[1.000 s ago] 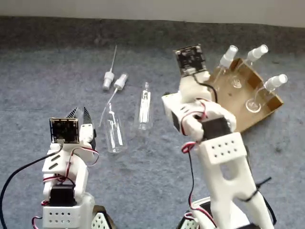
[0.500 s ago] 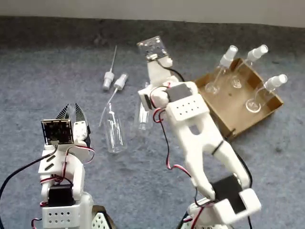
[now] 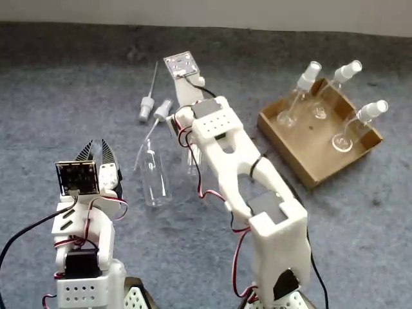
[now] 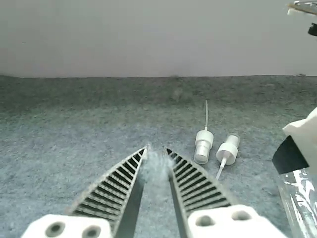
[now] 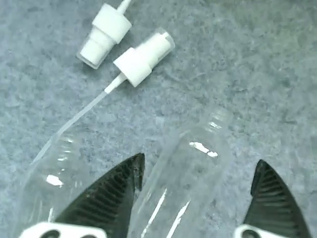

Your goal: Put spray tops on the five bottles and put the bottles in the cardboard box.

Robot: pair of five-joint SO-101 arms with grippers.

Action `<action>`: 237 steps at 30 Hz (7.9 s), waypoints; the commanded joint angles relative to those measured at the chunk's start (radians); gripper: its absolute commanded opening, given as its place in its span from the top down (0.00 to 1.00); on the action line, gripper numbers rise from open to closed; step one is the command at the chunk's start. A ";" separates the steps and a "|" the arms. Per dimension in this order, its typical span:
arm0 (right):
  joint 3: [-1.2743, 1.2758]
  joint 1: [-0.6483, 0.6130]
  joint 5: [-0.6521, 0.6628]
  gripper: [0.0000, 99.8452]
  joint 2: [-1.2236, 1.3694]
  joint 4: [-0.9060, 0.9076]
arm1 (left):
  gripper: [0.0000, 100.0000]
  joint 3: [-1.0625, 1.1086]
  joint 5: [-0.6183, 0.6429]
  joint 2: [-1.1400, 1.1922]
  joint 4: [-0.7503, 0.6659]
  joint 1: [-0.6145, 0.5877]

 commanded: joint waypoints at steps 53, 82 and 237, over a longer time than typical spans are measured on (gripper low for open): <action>-0.357 0.285 0.315 0.82 0.263 0.783 | 0.99 0.012 -0.012 -0.010 -0.021 0.035; -0.242 0.283 0.325 0.81 0.120 0.734 | 0.99 0.013 -0.012 -0.010 -0.021 0.061; 0.157 0.199 0.239 0.86 -0.056 0.360 | 0.99 0.013 -0.012 -0.010 -0.021 0.062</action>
